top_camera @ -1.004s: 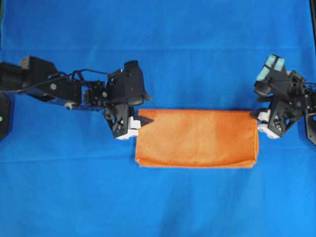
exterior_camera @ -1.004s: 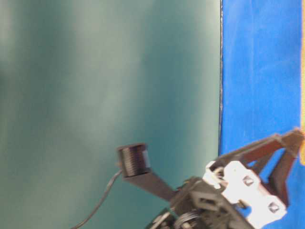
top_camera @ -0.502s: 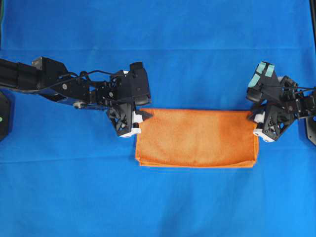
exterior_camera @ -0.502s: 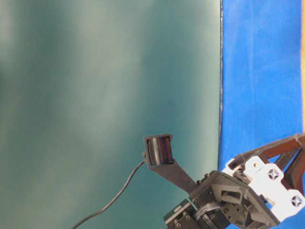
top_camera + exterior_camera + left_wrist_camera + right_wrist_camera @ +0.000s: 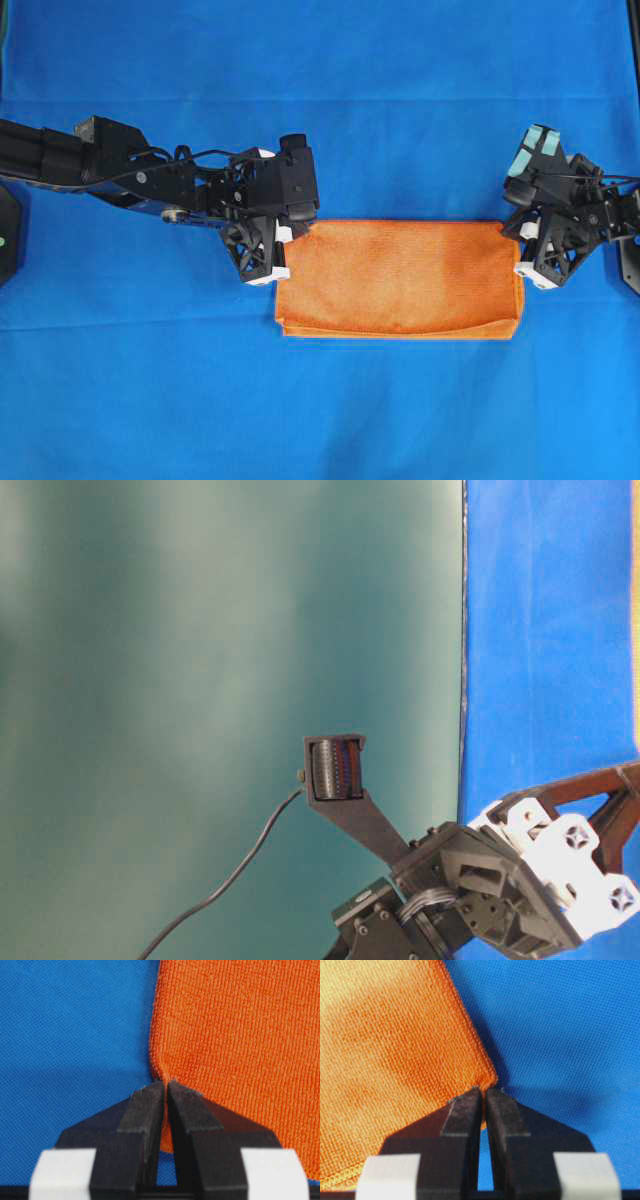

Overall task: Fold the orange towel.
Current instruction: 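Grasp the folded towel's left and right ends with both grippers, then swing the right gripper's end up and over, rotating the strip vertical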

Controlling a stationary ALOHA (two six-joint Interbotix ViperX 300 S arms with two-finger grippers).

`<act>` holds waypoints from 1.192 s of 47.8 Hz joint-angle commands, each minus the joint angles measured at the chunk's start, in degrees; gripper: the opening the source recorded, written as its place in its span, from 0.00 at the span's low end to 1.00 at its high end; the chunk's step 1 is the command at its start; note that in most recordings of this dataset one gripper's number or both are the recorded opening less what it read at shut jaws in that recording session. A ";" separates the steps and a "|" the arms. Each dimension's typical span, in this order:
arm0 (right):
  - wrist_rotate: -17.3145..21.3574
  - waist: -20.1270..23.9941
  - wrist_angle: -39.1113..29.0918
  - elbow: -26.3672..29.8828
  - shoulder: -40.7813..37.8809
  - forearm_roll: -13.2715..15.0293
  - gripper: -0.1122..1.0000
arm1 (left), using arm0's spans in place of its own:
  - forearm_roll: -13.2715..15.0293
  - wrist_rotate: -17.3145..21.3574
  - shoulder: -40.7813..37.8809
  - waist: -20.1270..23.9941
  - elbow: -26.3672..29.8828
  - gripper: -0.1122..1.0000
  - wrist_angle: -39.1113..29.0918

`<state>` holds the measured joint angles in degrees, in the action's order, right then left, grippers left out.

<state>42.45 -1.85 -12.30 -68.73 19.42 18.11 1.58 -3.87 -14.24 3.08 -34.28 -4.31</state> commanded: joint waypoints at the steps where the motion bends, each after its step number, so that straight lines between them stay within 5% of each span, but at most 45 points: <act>1: 0.00 -0.09 0.26 0.44 1.58 0.09 0.13 | -0.09 -0.18 1.58 -0.18 0.53 0.12 -0.88; 18: -0.53 0.00 -9.14 3.60 14.50 0.09 0.13 | -0.09 -0.70 12.39 -0.35 3.08 0.12 -13.54; 33: -0.79 0.18 -15.21 5.54 25.93 0.09 0.13 | -0.26 -0.09 19.42 -0.70 3.78 0.12 -15.82; 45: -1.14 0.09 -15.03 5.89 26.63 0.62 0.13 | -0.44 0.09 19.86 -0.18 4.75 0.12 -15.82; 57: -0.44 -2.64 -13.27 6.33 24.87 4.83 0.13 | -0.44 -0.09 19.78 -1.23 4.75 0.12 -14.59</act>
<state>41.84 -2.81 -26.46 -64.07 44.82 21.36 1.32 -3.87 4.22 2.72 -30.94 -19.95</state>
